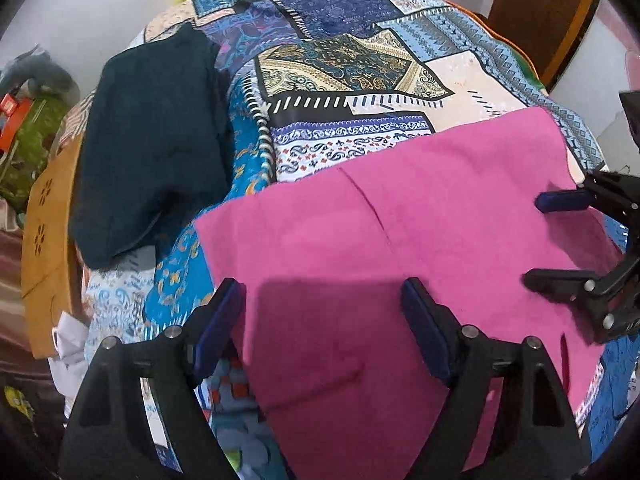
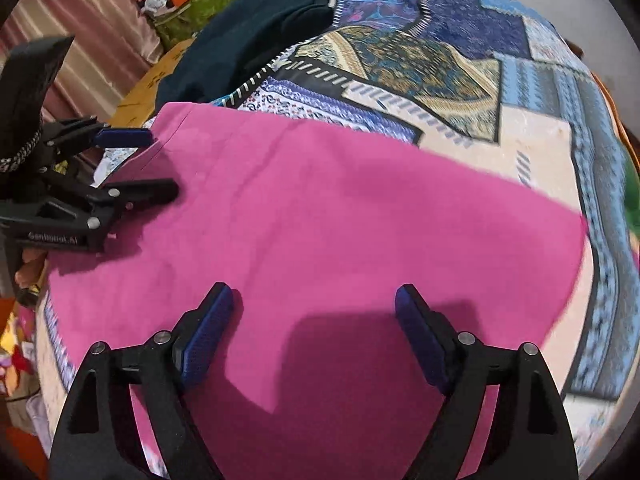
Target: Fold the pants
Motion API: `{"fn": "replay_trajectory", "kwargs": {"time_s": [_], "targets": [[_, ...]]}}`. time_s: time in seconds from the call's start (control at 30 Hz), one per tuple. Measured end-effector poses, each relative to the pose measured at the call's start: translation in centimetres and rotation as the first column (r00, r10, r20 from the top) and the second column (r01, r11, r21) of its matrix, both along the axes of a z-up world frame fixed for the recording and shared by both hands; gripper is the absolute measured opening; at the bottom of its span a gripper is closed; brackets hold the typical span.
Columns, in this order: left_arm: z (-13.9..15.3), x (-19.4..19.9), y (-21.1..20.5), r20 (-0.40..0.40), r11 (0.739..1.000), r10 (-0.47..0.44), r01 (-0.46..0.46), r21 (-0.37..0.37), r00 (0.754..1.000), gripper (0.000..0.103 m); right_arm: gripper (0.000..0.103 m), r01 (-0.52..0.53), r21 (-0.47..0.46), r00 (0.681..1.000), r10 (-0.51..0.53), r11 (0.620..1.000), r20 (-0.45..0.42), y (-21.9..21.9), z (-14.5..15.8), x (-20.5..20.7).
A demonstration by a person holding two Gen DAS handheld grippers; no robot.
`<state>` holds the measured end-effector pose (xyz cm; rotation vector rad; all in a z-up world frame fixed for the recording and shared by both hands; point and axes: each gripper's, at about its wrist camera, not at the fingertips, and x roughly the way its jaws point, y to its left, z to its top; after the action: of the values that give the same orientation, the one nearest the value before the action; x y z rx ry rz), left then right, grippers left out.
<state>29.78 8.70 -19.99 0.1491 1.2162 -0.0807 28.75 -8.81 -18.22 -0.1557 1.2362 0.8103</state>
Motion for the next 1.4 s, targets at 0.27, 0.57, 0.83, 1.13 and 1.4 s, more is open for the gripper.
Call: {"fn": "replay_trajectory", "kwargs": {"time_s": [0.27, 0.57, 0.83, 1.13, 1.4], "targets": [[1.5, -4.1, 0.0, 0.065, 0.999, 0.034, -0.034, 0.013, 0.997, 0.083, 0.081, 0.099, 0.025, 0.995, -0.099, 0.995, 0.008, -4.0, 0.5, -2.4], [3.0, -7.9, 0.8, 0.135, 0.996, 0.086, -0.087, 0.003, 0.987, 0.085, 0.081, 0.132, -0.021, 0.990, -0.130, 0.991, 0.055, -6.8, 1.2, -4.9], [5.9, -10.2, 3.9, 0.158, 0.963, 0.250, -0.228, -0.143, 0.955, 0.085, 0.081, 0.156, 0.012, 0.972, -0.155, 0.988, 0.176, -7.1, 4.9, -5.3], [5.7, -12.2, 3.5, 0.091, 0.905, 0.333, -0.291, -0.310, 0.939, 0.085, 0.081, 0.116, 0.128, 0.962, -0.143, 0.985, 0.233, -1.5, 6.0, -5.8], [3.6, -13.0, 2.0, -0.016, 0.855, 0.331, -0.307, -0.417, 0.944, 0.085, 0.081, 0.057, 0.082, 0.987, -0.068, 0.995, 0.144, -0.4, 2.8, -6.7]]}}
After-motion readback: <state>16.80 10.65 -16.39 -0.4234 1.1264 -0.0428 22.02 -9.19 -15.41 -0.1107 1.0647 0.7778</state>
